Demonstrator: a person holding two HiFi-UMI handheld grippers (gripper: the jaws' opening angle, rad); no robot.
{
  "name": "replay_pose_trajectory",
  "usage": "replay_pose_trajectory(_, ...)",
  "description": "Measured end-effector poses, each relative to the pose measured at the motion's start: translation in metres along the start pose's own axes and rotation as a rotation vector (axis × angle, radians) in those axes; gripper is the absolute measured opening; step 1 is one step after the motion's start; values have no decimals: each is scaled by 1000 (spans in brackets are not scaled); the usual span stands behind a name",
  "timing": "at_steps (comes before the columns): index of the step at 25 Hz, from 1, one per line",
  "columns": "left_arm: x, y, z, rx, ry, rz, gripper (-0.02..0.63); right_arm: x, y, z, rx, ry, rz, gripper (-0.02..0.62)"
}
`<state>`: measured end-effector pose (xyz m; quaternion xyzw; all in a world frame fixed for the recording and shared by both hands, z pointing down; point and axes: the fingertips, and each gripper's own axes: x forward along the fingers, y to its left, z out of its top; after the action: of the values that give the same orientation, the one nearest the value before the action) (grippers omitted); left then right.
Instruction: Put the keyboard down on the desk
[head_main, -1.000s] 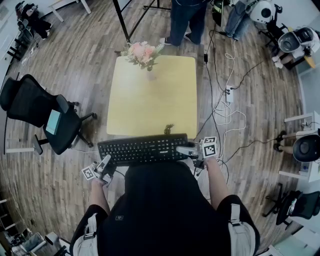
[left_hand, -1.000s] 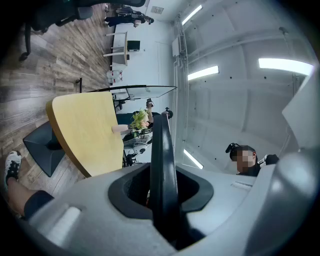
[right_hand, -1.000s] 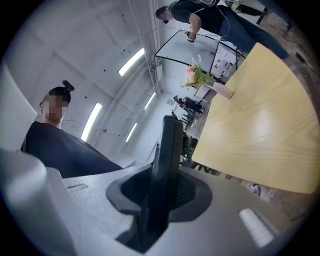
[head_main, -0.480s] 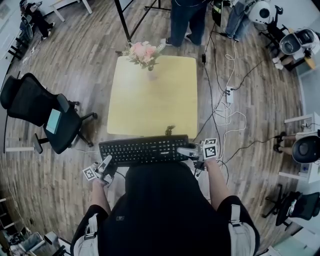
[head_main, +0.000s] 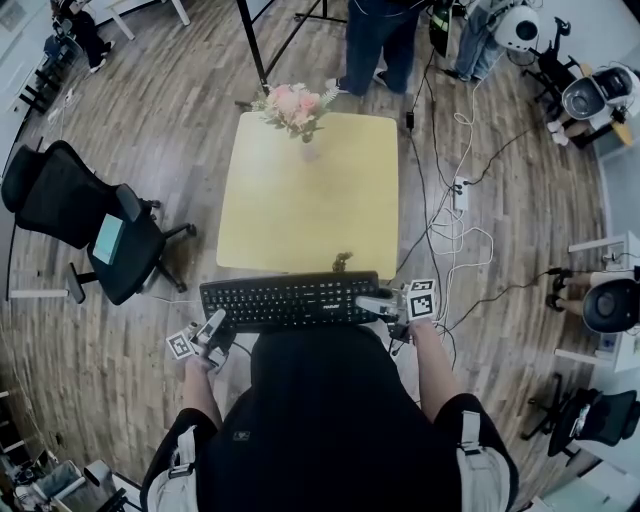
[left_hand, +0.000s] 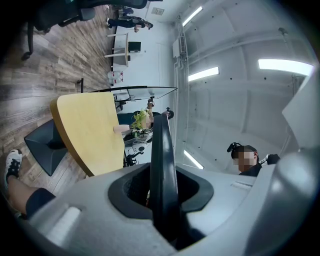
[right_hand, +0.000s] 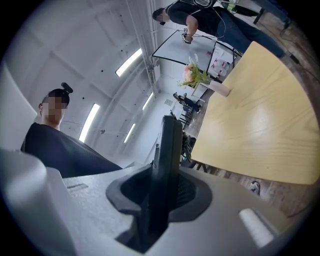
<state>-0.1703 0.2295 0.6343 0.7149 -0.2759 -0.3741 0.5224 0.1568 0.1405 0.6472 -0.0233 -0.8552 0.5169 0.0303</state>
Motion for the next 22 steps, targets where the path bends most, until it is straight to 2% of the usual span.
replay_pose_trajectory(11,-3,5,15,1,0,1,94,13,-8,5,20,-8,-8,103)
replay_pose_trajectory(22,4,22,66,-23,12,14,94,48,-27,35,52,-22,-40,106)
